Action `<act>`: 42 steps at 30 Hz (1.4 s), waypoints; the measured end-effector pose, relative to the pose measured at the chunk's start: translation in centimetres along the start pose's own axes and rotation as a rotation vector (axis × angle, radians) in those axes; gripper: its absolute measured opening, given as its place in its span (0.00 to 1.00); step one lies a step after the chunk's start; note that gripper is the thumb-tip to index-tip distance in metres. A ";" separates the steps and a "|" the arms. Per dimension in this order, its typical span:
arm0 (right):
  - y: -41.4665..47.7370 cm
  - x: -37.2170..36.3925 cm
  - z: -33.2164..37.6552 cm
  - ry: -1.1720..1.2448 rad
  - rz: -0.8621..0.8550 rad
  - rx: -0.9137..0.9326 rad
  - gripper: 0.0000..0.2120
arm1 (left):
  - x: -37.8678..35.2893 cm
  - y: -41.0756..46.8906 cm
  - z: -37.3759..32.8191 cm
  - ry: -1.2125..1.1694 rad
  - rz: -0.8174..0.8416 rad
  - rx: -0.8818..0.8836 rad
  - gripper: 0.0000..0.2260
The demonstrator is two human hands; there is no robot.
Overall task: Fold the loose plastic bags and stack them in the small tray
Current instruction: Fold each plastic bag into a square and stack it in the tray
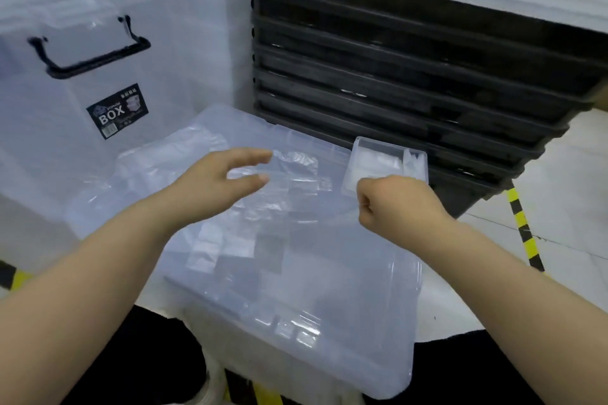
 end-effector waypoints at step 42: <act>2.2 -13.8 -3.5 0.880 0.242 -0.004 0.11 | -8.5 2.2 12.8 0.058 0.206 0.242 0.12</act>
Point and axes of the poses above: each hand's wrist, its own y-axis towards the middle knuckle, its own x-axis out of the back of the hand, z = x × y, the point moved 7 cm from there along y, towards the middle knuckle, and after that the axes turned 10 degrees about z, right-handed, at the moved point
